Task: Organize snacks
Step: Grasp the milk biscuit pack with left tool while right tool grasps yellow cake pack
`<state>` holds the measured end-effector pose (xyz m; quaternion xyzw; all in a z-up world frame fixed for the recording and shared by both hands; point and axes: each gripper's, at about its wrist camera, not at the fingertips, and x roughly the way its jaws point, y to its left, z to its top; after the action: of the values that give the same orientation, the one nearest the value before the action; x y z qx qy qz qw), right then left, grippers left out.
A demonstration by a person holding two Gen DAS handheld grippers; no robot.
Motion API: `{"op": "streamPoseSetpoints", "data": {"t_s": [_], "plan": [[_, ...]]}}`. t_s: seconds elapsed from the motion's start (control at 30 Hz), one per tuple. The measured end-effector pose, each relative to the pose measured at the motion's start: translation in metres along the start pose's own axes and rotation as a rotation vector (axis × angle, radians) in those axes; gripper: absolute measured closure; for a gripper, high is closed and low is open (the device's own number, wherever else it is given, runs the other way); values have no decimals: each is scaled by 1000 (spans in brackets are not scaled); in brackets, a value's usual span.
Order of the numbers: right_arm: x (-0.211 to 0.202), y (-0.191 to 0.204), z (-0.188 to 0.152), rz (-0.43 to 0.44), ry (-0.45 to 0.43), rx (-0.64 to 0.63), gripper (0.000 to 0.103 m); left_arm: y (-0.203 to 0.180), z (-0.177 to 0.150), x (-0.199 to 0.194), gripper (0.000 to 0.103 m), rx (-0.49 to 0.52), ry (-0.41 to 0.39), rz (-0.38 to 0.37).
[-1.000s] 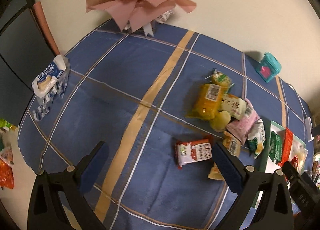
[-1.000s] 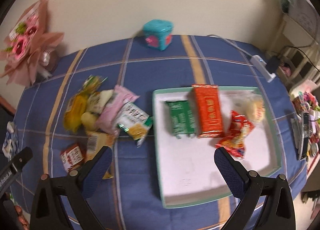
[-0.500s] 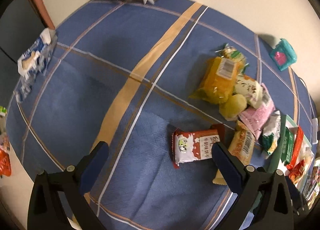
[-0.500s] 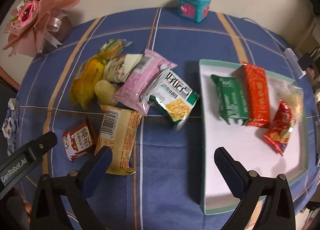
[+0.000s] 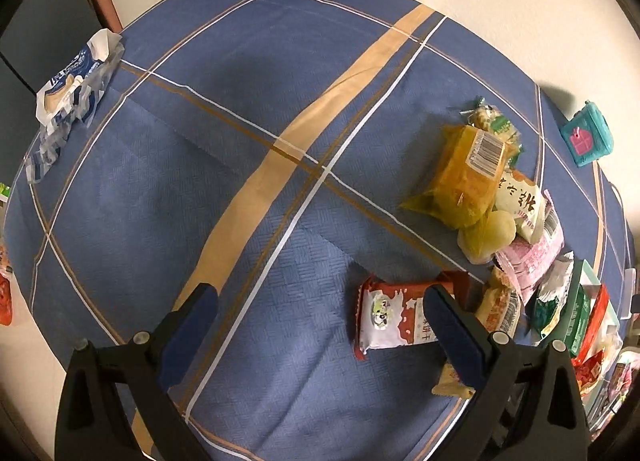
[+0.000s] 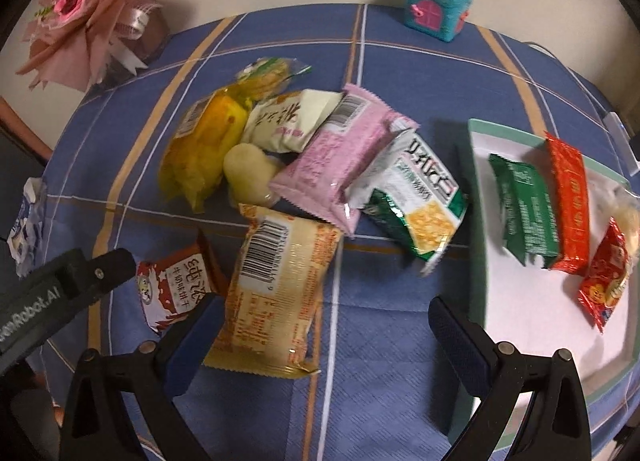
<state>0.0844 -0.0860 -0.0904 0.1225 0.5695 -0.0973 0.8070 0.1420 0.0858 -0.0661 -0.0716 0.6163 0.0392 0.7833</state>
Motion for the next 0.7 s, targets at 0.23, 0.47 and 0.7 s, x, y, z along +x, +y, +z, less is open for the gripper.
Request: {"op": "streamPoseSetpoints", "data": {"t_s": [0.23,0.47,0.7], "plan": [[15,6,0,0,12,-14,0,-11,-2,1,1,17,10,-27],[16,-12,2,-15,16,23,0,-27,-4,3,1,37,25,-54],[16,-27,2,-14,30,45,0,-47,-8,12,1,71,53,-70]]}}
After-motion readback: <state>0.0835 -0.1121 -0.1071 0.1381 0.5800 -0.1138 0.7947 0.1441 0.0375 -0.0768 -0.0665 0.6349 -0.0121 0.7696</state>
